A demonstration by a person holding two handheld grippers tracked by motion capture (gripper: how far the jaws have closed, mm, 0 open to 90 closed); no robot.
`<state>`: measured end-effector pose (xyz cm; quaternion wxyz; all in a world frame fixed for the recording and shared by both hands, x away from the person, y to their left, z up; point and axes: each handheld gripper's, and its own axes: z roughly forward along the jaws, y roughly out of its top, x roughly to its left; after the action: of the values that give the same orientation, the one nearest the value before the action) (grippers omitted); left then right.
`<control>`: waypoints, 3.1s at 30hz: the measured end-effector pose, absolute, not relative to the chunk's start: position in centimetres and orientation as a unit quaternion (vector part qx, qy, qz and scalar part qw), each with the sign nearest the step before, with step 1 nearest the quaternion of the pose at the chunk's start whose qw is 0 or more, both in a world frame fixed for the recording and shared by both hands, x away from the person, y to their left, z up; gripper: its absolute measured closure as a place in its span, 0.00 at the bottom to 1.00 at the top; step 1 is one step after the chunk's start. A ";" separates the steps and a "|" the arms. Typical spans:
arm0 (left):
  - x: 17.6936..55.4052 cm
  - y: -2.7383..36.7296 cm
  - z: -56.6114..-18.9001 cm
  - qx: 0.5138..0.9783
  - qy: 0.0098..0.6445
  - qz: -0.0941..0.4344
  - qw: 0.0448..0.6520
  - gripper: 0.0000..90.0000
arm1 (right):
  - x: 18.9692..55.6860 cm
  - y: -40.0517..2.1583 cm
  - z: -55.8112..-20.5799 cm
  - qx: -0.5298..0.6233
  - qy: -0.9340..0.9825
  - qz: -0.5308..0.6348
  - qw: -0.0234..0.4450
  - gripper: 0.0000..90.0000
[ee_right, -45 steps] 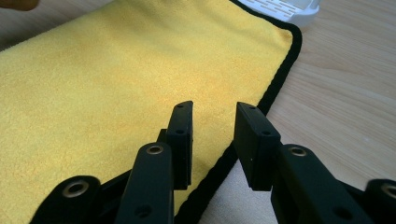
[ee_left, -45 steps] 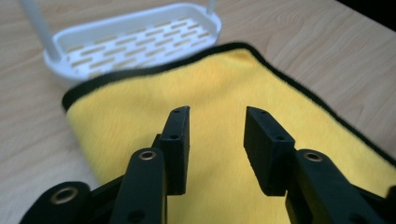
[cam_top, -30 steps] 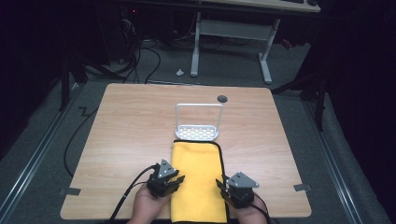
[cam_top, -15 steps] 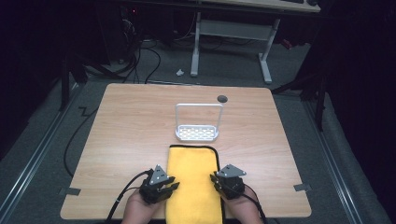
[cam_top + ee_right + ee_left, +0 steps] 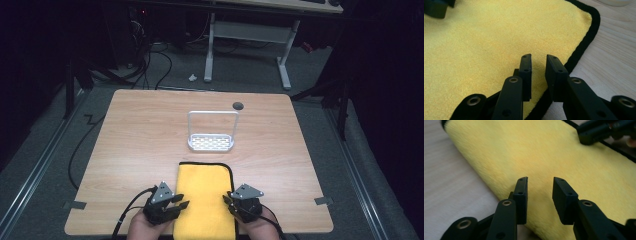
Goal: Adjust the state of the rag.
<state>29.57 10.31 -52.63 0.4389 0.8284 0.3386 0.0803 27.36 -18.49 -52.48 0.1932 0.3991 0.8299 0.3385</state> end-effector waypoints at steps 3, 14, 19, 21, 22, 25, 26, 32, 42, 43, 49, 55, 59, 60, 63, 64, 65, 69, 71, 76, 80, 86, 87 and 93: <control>31.5 10.5 -52.5 0.812 0.363 0.106 0.444 0.65 | 27.3 -18.5 -52.6 0.397 0.829 0.343 0.196 0.84; 37.7 8.8 -52.7 0.781 0.453 0.099 0.419 0.48 | 27.2 -18.6 -52.7 0.391 0.830 0.343 0.201 0.84; 38.2 9.1 -53.2 0.769 0.476 0.098 0.415 0.67 | 27.2 -18.5 -52.7 0.389 0.830 0.343 0.204 0.84; 38.4 9.8 -53.4 0.753 0.492 0.077 0.430 0.75 | 27.2 -18.6 -52.7 0.390 0.830 0.344 0.203 0.84; 38.4 10.0 -53.5 0.749 0.495 0.070 0.436 0.78 | 27.2 -18.6 -52.7 0.390 0.829 0.345 0.202 0.84; 38.6 10.3 -53.8 0.745 0.495 0.048 0.446 0.87 | 27.3 -18.6 -52.7 0.392 0.828 0.347 0.200 0.82; 38.6 10.4 -53.8 0.745 0.494 0.044 0.446 0.88 | 27.3 -18.6 -52.7 0.392 0.828 0.348 0.199 0.80; 38.4 10.0 -53.9 0.751 0.484 0.052 0.446 0.90 | 28.9 -19.5 -51.9 0.433 0.800 0.363 0.204 0.69; 38.5 10.1 -53.9 0.753 0.480 0.045 0.449 0.90 | 35.7 -19.2 -52.5 0.497 0.775 0.341 0.188 0.58; 38.4 10.0 -53.9 0.752 0.480 0.046 0.449 0.90 | 35.9 -19.1 -52.6 0.499 0.775 0.340 0.185 0.58; 38.4 10.0 -53.9 0.754 0.478 0.049 0.447 0.90 | 36.1 -18.6 -52.8 0.495 0.777 0.346 0.178 0.65; 38.3 9.9 -53.9 0.756 0.476 0.051 0.446 0.90 | 35.6 -18.0 -52.7 0.488 0.782 0.345 0.176 0.82; 38.3 9.9 -53.9 0.756 0.476 0.048 0.447 0.90 | 35.4 -17.8 -52.8 0.479 0.787 0.348 0.175 0.90; 38.3 9.9 -53.9 0.756 0.475 0.048 0.447 0.90 | 35.4 -17.8 -52.8 0.476 0.788 0.348 0.176 0.91; 38.2 9.9 -53.8 0.756 0.469 0.051 0.453 0.90 | 35.2 -17.5 -52.7 0.467 0.792 0.343 0.193 0.92; 38.1 10.0 -53.8 0.757 0.466 0.052 0.455 0.90 | 35.0 -17.5 -52.6 0.463 0.792 0.342 0.203 0.92; 38.0 10.0 -53.7 0.757 0.461 0.052 0.461 0.90 | 34.7 -17.5 -52.5 0.460 0.790 0.347 0.211 0.92; 37.1 10.2 -53.4 0.758 0.428 0.066 0.488 0.91 | 33.0 -17.8 -51.8 0.436 0.783 0.370 0.243 0.92; 36.4 10.3 -53.1 0.756 0.415 0.077 0.499 0.91 | 32.3 -18.0 -51.6 0.433 0.777 0.387 0.241 0.92; 34.9 10.6 -52.5 0.758 0.399 0.100 0.506 0.90 | 31.3 -19.0 -51.3 0.452 0.747 0.439 0.213 0.92; 34.5 10.9 -51.4 0.755 0.391 0.107 0.515 0.91 | 30.8 -18.7 -50.6 0.444 0.740 0.453 0.225 0.92; 33.7 11.6 -50.6 0.738 0.393 0.111 0.537 0.91 | 29.8 -18.0 -49.6 0.430 0.734 0.463 0.251 0.92; 33.6 11.6 -50.5 0.736 0.393 0.112 0.540 0.91 | 29.7 -17.9 -49.4 0.427 0.732 0.465 0.255 0.92; 33.3 11.4 -49.9 0.730 0.386 0.114 0.553 0.91 | 29.4 -18.0 -49.1 0.424 0.728 0.467 0.267 0.92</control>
<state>33.27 11.43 -49.91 0.5526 0.7300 0.3857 0.1143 29.43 -17.99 -49.05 0.2671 0.4244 0.7283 0.4669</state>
